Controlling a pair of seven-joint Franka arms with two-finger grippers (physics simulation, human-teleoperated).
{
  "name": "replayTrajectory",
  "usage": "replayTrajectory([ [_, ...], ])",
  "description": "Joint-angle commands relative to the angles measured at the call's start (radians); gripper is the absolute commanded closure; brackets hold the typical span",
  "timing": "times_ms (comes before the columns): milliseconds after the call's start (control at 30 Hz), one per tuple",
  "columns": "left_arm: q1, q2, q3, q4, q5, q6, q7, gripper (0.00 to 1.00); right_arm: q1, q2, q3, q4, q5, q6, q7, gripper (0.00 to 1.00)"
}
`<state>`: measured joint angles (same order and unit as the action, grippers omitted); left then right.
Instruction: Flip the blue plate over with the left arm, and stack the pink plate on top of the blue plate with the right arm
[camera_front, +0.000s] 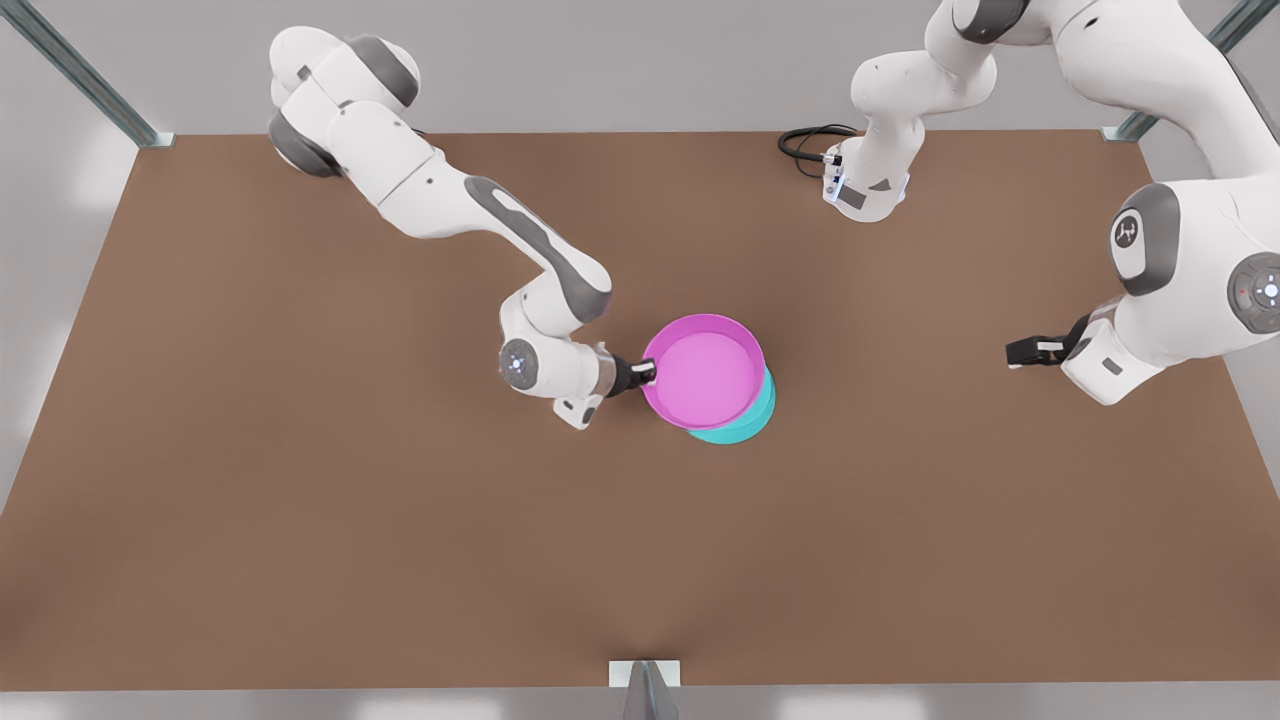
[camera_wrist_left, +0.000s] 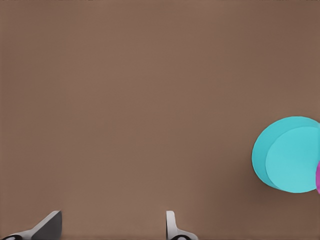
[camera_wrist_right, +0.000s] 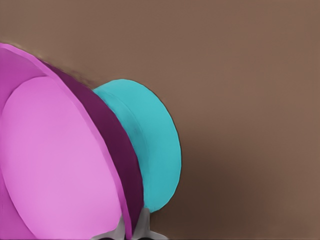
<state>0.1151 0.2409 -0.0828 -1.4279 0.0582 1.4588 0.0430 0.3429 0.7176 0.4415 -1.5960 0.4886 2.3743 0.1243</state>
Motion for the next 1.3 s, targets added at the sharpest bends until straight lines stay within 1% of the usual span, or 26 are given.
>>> replayTrajectory([
  [0,0.000,0.000,0.000,0.000,0.000,0.000,0.000,0.00,0.010,0.000,-0.004,0.001,-0.008,0.000,0.009,0.79],
  [100,0.000,0.000,0.000,0.000,0.000,0.000,-0.002,0.00,0.051,0.028,-0.007,0.022,-0.012,0.056,0.046,0.79],
  [167,0.000,0.001,0.000,0.000,0.000,0.000,-0.002,0.00,0.062,0.054,-0.010,0.044,-0.013,0.062,0.046,0.79],
  [533,0.000,0.006,0.000,0.000,0.000,0.000,0.000,0.00,0.074,0.091,-0.014,0.039,-0.048,0.091,0.032,0.79],
  [600,0.000,0.006,0.000,0.000,0.000,0.000,0.000,0.00,0.076,0.097,-0.014,0.041,-0.048,0.095,0.034,0.30],
  [633,0.000,0.006,0.000,0.000,0.000,0.000,0.000,0.00,0.076,0.097,-0.014,0.041,-0.048,0.097,0.034,0.00],
  [833,0.000,0.006,0.000,0.000,0.000,-0.002,0.000,0.00,0.058,0.086,-0.014,0.042,-0.048,0.102,0.032,0.00],
  [867,0.000,0.006,0.000,0.000,0.000,-0.003,-0.002,0.00,0.030,0.065,-0.009,0.039,-0.048,0.050,0.038,0.00],
  [900,0.000,0.006,0.000,0.000,0.000,-0.003,-0.002,0.00,-0.010,-0.061,-0.012,0.044,-0.085,-0.084,0.040,0.00],
  [933,0.000,0.005,0.000,0.000,0.000,-0.002,-0.002,0.00,-0.083,-0.140,-0.006,0.048,-0.184,-0.191,0.037,0.00],
  [967,0.000,0.005,0.000,0.000,0.000,-0.003,-0.002,0.00,-0.172,-0.208,-0.006,0.115,-0.321,-0.378,0.032,0.00],
  [1000,0.000,0.005,0.000,0.000,0.000,-0.002,-0.002,0.00,-0.258,-0.221,-0.013,0.211,-0.373,-0.559,0.026,0.00],
  [1033,0.000,0.005,0.000,0.000,0.000,-0.003,-0.002,0.00,-0.318,-0.293,-0.085,0.189,-0.473,-0.621,-0.098,0.00],
  [1067,-0.002,0.003,0.000,0.000,0.000,-0.003,-0.006,0.00,-0.318,-0.343,-0.222,0.186,-0.478,-0.668,-0.190,0.00],
  [1100,-0.002,0.004,0.000,0.000,0.000,-0.003,-0.005,0.00,-0.324,-0.415,-0.328,0.172,-0.478,-0.763,-0.189,0.00],
  [1133,-0.002,0.005,0.000,0.000,0.000,-0.003,-0.003,0.00,-0.324,-0.461,-0.368,0.182,-0.496,-0.822,-0.192,0.00],
  [1167,0.000,0.003,0.000,0.000,0.000,-0.002,-0.002,0.00,-0.324,-0.465,-0.368,0.180,-0.547,-0.825,-0.199,0.00],
  [1267,-0.003,0.008,0.000,0.003,0.000,0.015,-0.003,0.00,-0.332,-0.458,-0.368,0.174,-0.535,-0.826,-0.193,0.00],
])
